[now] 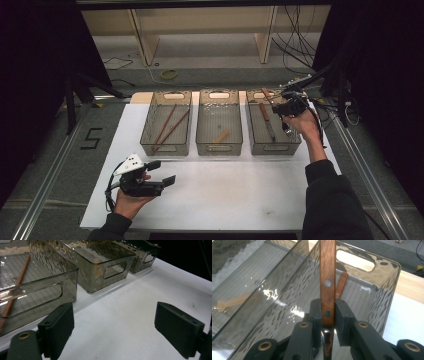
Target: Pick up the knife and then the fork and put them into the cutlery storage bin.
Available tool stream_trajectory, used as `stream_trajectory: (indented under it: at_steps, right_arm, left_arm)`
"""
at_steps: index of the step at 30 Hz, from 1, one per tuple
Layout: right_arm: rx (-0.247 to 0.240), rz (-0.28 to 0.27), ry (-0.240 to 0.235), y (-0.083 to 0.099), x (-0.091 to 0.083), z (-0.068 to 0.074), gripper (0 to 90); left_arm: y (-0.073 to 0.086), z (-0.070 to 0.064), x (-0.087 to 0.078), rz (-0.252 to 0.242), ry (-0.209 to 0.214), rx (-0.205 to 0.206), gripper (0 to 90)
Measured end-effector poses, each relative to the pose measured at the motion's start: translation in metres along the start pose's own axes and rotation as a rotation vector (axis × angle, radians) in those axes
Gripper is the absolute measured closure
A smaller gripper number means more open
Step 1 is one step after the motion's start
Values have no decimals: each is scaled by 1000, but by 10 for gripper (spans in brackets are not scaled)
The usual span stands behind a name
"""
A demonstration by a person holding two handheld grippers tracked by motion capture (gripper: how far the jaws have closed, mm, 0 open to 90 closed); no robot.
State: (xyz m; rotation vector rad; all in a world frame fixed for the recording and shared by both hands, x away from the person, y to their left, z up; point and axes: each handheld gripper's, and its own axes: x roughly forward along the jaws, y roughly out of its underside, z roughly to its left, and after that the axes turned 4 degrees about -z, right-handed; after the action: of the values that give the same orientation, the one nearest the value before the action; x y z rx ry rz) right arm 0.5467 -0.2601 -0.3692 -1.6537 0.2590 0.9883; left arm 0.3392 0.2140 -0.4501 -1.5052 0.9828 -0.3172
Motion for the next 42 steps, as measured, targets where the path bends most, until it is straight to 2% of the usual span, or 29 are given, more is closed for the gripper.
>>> stream_trajectory:
  at_steps: [10, 20, 31, 33, 39, 42]
  right_arm:
    - [12, 11, 12, 3, 11, 3, 776]
    - [0, 32, 18, 9, 20, 4, 774]
    - [20, 58, 20, 15, 27, 3, 758]
    - [23, 46, 17, 14, 25, 3, 724]
    - [23, 3, 19, 10, 16, 7, 548]
    - [28, -6, -8, 11, 12, 9, 492]
  left_arm:
    - [0, 0, -1, -5, -1, -2, 157]
    - [0, 0, -2, -4, -4, -2, 157]
    - [0, 0, -2, -4, -5, -2, 158]
    - [0, 0, -2, -4, -5, -3, 157]
    - [0, 0, -2, -4, -6, -2, 158]
    - [0, 0, -2, -3, -4, -1, 157]
